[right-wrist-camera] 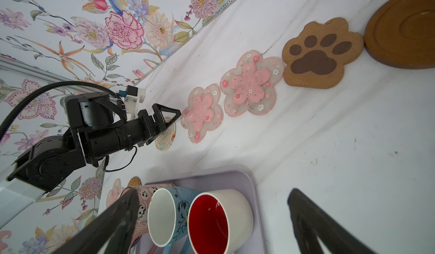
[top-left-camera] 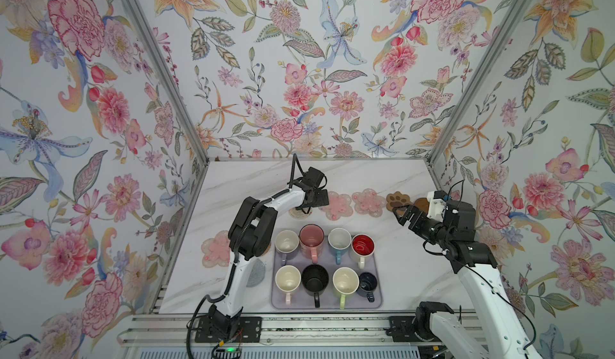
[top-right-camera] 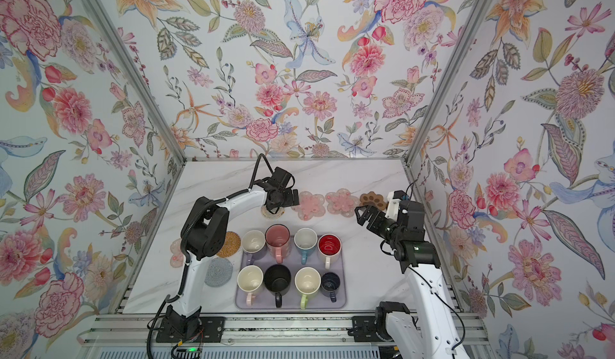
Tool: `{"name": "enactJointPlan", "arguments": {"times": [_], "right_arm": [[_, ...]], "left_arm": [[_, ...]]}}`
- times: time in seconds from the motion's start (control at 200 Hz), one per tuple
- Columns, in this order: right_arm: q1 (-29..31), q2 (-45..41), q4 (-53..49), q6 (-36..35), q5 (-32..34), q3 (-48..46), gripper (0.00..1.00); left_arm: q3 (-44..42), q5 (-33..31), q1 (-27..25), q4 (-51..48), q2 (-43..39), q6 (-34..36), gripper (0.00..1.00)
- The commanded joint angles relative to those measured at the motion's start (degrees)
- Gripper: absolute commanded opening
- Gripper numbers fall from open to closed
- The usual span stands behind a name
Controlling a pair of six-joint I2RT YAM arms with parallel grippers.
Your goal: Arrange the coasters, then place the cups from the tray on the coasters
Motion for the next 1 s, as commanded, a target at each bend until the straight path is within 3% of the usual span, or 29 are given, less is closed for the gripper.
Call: {"name": "enactJointPlan", "arguments": {"times": [0.0,0.991], "right_arm": [[-0.3,0.1,-0.2,0.6,-0.1,1.8,0.99],[-0.3,0.5,0.9,1.1,-0.5,1.2,0.99]], "left_arm": [[0.8,1.0,0.9,-2.5,4.1,0.7,0.99],[7.5,5.1,-1.2,-1.6,6.7,-0.7,0.99]]}}
